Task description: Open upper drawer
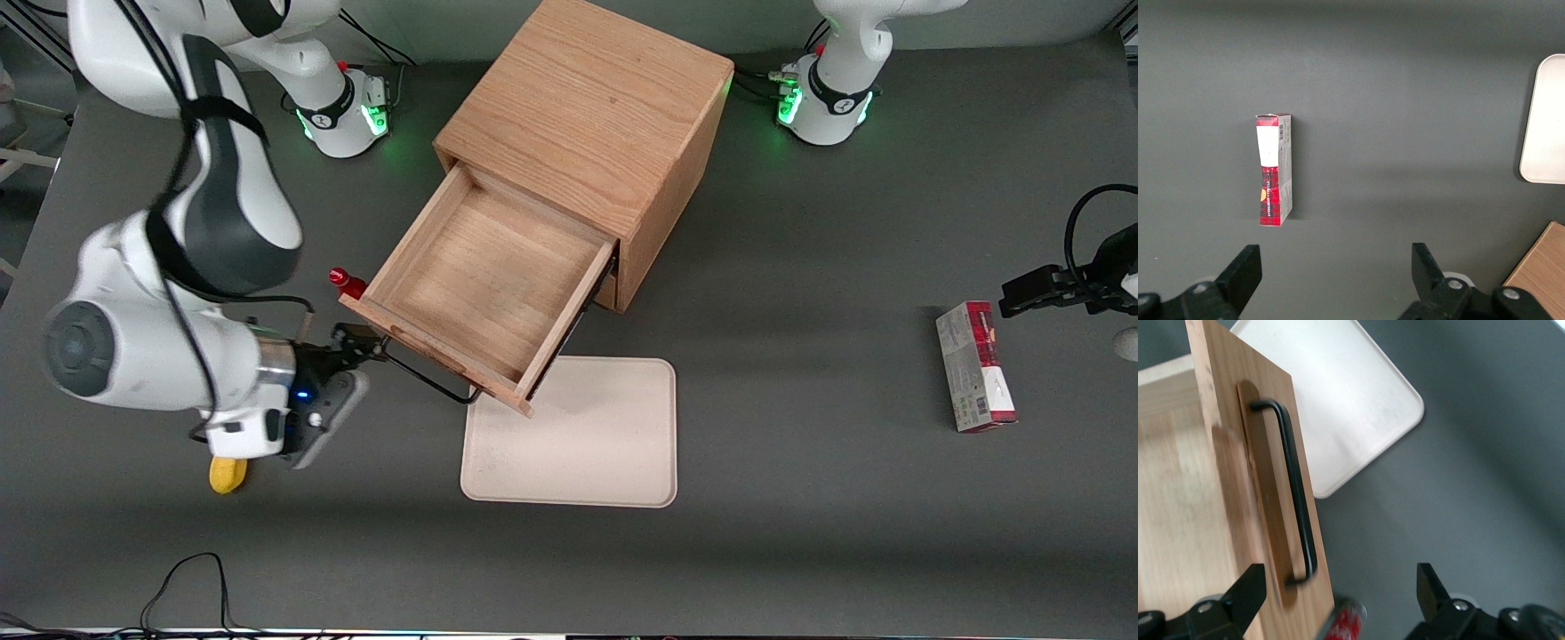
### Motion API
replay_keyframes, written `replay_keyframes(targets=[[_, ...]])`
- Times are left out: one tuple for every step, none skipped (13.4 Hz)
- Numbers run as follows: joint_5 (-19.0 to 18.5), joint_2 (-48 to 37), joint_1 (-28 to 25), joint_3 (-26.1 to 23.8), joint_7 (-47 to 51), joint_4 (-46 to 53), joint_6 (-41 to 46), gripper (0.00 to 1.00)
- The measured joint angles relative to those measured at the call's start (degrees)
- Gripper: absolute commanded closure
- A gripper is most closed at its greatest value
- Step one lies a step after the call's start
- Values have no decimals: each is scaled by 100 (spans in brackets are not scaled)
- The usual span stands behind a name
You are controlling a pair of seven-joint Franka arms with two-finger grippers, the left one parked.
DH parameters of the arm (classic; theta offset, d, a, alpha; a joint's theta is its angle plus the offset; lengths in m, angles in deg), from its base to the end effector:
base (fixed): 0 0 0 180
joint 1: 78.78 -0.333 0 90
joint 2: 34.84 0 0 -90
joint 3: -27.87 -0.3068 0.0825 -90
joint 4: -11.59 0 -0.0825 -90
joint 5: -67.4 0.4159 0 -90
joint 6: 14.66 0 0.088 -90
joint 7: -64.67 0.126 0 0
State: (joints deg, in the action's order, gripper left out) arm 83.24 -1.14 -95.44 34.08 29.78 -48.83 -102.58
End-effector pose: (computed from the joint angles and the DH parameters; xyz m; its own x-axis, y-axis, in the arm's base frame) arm 0.7102 0.1884 0.4646 0.6982 0.7150 0.0369 0.7014 -0.6728 -0.2353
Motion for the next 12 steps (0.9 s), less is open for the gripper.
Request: replay_keyframes(targets=[[-2,-142,34,165,0,-10,130,0],[-10,-279,46,374,0,-45,264,0],[-51,-416,50,590,14,-106,373,0],[-164,-549,56,735,143,-221,481,0],[-339,-678,60,801,527,-371,601,0],[-572,-810,52,808,1024,-541,653,2],[-764,-955,24,808,1418,-713,686,4],[-887,-1116,-10,813,1742,-865,699,3],[-987,-1299,-32,836,2070,-975,724,2],[-1010,-1512,-34,874,2277,-1101,761,3],[-1010,-1757,-37,906,2377,-1327,726,3],[-1010,-2029,-58,916,2466,-1674,530,3]])
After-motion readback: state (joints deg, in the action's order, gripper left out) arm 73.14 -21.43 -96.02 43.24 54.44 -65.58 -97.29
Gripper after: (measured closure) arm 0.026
